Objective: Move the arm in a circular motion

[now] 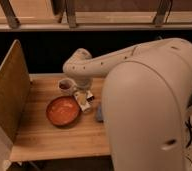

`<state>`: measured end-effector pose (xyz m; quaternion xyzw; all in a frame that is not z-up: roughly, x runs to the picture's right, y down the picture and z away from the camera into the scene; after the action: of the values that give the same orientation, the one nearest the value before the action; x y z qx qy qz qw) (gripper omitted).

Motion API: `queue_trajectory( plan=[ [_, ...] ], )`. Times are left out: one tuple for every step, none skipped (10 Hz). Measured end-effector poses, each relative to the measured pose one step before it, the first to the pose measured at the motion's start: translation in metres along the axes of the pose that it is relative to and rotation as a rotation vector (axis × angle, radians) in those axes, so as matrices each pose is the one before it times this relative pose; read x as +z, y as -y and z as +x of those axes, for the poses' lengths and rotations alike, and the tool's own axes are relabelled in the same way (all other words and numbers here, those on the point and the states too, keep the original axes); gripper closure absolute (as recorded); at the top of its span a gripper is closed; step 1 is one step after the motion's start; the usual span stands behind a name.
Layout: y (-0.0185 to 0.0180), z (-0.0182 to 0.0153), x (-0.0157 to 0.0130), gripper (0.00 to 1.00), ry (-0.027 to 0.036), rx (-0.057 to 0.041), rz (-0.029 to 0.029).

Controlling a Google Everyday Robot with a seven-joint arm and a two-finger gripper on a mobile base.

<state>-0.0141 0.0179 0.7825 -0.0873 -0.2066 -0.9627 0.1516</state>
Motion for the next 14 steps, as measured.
queue_trajectory(
  plan=[
    [-0.01246,-0.02849,-0.0058,0.2,0.02482,0.06817,-0.03939],
    [-0.01951,-0.02852,-0.00417,0.2,0.02339,0.07384,-0.04211],
    [-0.01988,-0.02098,-0.00107,0.2,0.01702,0.0585,-0.03075],
    [-0.02616,-0.01798,0.00149,0.2,0.01748,0.06129,-0.03023],
    [-0.02046,-0.00564,0.0035,0.2,0.00795,0.03999,-0.01568],
    [-0.01342,0.0051,0.0039,0.2,0.00026,0.01462,-0.00411],
    [-0.0059,0.02134,0.00556,0.2,-0.0091,-0.00949,0.00896],
    [0.01281,0.0361,0.00626,0.2,-0.01645,-0.047,0.03041],
    [0.01398,0.0259,0.00288,0.2,-0.00991,-0.04349,0.02291],
    [0.0211,0.02545,0.0032,0.2,-0.00131,-0.05923,0.03215],
    [0.0281,0.02492,0.00021,0.2,-0.00076,-0.08051,0.03799],
    [0.02401,0.01682,-0.00241,0.2,-0.00105,-0.06944,0.02813],
    [0.01631,0.00898,-0.00362,0.2,-0.00129,-0.04615,0.01522],
    [0.0198,0.00546,-0.00472,0.2,0.00153,-0.04704,0.01455]
  ],
)
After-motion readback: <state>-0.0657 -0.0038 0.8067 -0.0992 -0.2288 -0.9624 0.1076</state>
